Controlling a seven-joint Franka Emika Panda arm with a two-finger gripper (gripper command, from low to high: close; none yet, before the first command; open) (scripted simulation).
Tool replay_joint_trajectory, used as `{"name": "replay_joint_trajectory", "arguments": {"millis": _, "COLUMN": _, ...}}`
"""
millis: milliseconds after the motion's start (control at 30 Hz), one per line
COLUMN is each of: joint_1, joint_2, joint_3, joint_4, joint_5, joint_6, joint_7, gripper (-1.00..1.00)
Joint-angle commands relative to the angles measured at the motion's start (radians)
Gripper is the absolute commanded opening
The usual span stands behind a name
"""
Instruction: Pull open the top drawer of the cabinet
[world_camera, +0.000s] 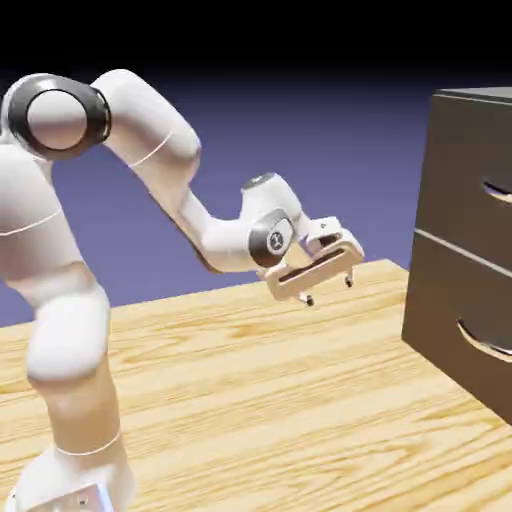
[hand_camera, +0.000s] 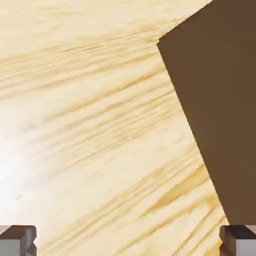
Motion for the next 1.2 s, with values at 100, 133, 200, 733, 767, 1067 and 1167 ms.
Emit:
{"name": "replay_joint_trajectory", "arguments": {"millis": 100, "joint_1": -0.062, "joint_2": 0.105, "joint_3": 0.09, "joint_4": 0.05, "joint_5": -0.133, "joint_6": -0.025, "joint_7": -0.174, "gripper": 0.0}}
{"name": "replay_joint_trajectory", "arguments": {"millis": 133, "joint_1": -0.077, "joint_2": 0.132, "joint_3": 0.112, "joint_4": 0.062, "joint_5": -0.167, "joint_6": -0.031, "joint_7": -0.218, "gripper": 0.0}}
{"name": "replay_joint_trajectory", "arguments": {"millis": 200, "joint_1": -0.108, "joint_2": 0.184, "joint_3": 0.157, "joint_4": 0.087, "joint_5": -0.233, "joint_6": -0.043, "joint_7": -0.304, "gripper": 0.0}}
{"name": "replay_joint_trajectory", "arguments": {"millis": 733, "joint_1": -0.355, "joint_2": 0.606, "joint_3": 0.515, "joint_4": 0.286, "joint_5": -0.767, "joint_6": -0.141, "joint_7": -1.0, "gripper": 0.0}}
{"name": "replay_joint_trajectory", "arguments": {"millis": 767, "joint_1": -0.371, "joint_2": 0.632, "joint_3": 0.537, "joint_4": 0.298, "joint_5": -0.8, "joint_6": -0.148, "joint_7": -1.044, "gripper": 0.0}}
{"name": "replay_joint_trajectory", "arguments": {"millis": 1067, "joint_1": -0.51, "joint_2": 0.869, "joint_3": 0.739, "joint_4": 0.41, "joint_5": -1.1, "joint_6": -0.203, "joint_7": -1.435, "gripper": 0.0}}
{"name": "replay_joint_trajectory", "arguments": {"millis": 1167, "joint_1": -0.556, "joint_2": 0.948, "joint_3": 0.806, "joint_4": 0.447, "joint_5": -1.2, "joint_6": -0.221, "joint_7": -1.566, "gripper": 0.0}}
